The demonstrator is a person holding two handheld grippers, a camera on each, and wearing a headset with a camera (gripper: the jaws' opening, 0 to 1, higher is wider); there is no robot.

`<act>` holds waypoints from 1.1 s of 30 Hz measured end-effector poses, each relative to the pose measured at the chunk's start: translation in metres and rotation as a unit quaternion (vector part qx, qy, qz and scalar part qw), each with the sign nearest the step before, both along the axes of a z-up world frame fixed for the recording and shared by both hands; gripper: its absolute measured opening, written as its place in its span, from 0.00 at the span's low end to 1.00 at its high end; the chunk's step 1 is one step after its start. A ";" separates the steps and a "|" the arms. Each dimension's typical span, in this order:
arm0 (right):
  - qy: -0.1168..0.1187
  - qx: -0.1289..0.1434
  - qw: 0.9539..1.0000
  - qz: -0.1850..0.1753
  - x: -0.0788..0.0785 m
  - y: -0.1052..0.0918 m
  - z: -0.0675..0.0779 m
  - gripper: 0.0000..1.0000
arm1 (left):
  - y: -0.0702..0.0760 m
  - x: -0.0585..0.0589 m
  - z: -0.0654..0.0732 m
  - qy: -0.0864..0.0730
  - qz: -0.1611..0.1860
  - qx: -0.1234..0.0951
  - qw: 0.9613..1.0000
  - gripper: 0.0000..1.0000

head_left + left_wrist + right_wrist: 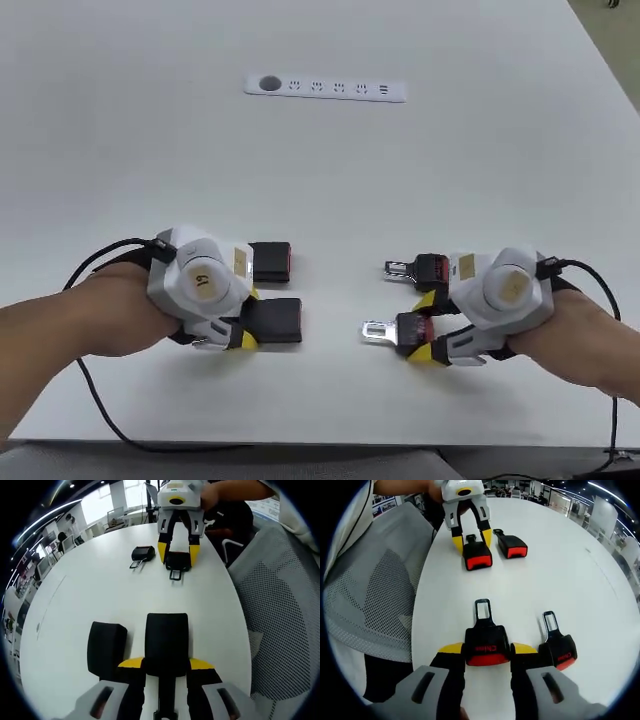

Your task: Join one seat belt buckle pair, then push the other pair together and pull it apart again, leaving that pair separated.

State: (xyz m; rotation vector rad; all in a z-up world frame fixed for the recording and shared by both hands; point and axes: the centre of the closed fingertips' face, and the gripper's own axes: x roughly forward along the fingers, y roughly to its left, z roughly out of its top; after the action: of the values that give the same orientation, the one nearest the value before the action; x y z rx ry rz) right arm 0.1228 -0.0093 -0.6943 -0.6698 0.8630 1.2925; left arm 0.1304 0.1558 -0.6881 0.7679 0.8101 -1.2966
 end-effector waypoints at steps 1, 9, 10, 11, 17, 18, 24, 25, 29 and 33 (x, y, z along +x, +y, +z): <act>-0.003 0.001 1.000 0.002 -0.001 0.005 0.000 0.33 | 0.000 0.000 0.000 -0.001 -0.001 0.001 1.000 0.32; -0.010 0.014 1.000 0.009 0.000 0.031 0.002 0.33 | 0.001 0.001 -0.001 0.000 -0.003 0.009 1.000 0.32; -0.010 0.015 1.000 0.008 0.001 0.035 0.002 0.33 | 0.001 0.001 -0.001 0.000 -0.004 0.011 1.000 0.32; -0.010 0.015 1.000 0.006 0.001 0.038 0.002 0.33 | 0.001 0.001 -0.001 0.000 -0.004 0.011 1.000 0.32; -0.012 0.016 1.000 0.007 0.003 0.056 0.000 0.33 | 0.001 0.001 -0.002 0.000 -0.004 0.015 1.000 0.32; -0.014 0.018 1.000 0.006 0.005 0.059 0.001 0.33 | 0.001 0.001 -0.002 0.001 -0.004 0.015 1.000 0.32; -0.018 0.015 1.000 -0.001 0.008 0.068 0.002 0.33 | -0.001 -0.001 0.000 0.002 -0.005 0.018 1.000 0.32; -0.018 0.015 1.000 -0.001 0.008 0.070 0.002 0.33 | -0.001 -0.001 0.001 0.002 -0.005 0.019 1.000 0.32; -0.024 0.012 1.000 0.006 0.010 0.072 0.003 0.33 | -0.001 -0.001 0.000 0.002 -0.006 0.021 1.000 0.32; -0.029 0.013 0.999 0.023 0.006 0.079 0.005 0.33 | -0.001 0.000 -0.001 0.002 -0.010 0.023 1.000 0.32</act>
State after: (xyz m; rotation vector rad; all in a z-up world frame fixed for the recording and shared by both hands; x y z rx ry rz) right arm 0.1288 0.0694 -0.6897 -0.7073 0.7861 1.3170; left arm 0.1299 0.1553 -0.6892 0.8121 0.8406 -1.3012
